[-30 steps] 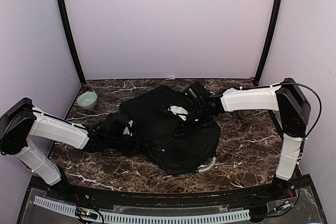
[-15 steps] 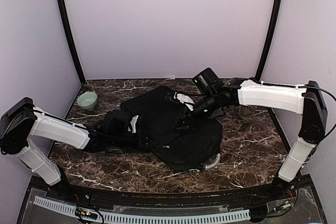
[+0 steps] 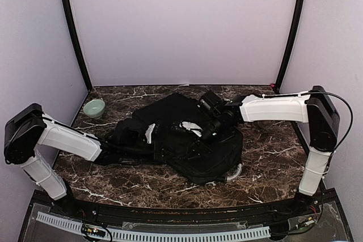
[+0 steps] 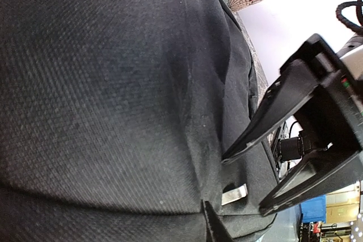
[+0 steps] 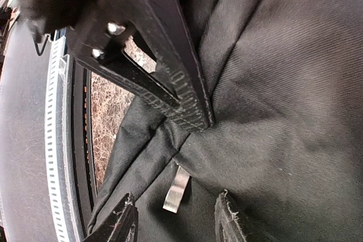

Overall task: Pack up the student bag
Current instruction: Hold the lower front pocket of the student bag, then grab the lower front pocket of the student bag, then zip the lower front pocket of the student bag, then grab the lower front pocket of the student bag, then hold the lower front pocket of the student bag.

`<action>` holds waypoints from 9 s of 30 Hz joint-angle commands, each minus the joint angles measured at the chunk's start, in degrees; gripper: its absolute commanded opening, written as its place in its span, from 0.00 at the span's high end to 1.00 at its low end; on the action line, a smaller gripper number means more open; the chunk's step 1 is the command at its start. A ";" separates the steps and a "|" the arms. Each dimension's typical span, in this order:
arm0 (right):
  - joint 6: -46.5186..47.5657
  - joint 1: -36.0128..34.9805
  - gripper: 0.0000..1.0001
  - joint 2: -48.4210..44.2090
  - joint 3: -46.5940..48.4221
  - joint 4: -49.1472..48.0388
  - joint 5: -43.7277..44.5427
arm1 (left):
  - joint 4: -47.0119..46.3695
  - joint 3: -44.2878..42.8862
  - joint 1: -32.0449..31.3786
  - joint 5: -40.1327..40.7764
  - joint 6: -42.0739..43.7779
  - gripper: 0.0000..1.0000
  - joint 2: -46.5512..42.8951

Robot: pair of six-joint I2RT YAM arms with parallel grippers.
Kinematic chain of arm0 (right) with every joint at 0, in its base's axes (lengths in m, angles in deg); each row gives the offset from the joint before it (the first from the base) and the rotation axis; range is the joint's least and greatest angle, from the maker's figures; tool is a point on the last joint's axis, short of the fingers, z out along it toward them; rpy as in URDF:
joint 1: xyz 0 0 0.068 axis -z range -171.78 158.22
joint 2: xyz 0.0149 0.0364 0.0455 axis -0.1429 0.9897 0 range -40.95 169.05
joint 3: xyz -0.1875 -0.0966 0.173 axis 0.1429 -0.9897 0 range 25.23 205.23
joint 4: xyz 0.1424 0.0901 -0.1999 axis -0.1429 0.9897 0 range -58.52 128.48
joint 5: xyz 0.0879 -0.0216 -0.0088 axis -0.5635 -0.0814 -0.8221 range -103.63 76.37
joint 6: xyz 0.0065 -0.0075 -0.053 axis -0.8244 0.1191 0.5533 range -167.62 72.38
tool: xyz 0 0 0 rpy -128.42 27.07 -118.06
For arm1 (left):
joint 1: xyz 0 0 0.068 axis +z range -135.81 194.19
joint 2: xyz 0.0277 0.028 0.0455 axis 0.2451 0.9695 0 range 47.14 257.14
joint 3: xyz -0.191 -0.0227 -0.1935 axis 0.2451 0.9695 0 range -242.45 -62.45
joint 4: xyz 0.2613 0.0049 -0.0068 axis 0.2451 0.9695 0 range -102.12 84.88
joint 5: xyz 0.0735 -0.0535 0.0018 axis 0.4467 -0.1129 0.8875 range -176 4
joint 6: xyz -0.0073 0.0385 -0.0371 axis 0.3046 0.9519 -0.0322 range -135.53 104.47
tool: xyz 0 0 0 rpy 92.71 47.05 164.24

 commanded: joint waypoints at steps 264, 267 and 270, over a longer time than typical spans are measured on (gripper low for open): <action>-12.14 25.87 0.54 8.44 -4.26 -11.25 -27.85 | 12.33 -38.42 -6.34 17.19 39.52 1.00 22.24; -11.48 25.87 0.60 7.90 -4.61 -10.71 -28.07 | 12.74 -38.39 -6.30 18.03 39.77 1.00 22.22; -10.90 25.94 0.69 7.19 -5.25 -10.47 -28.31 | 13.34 -38.39 -6.25 18.85 39.83 1.00 22.39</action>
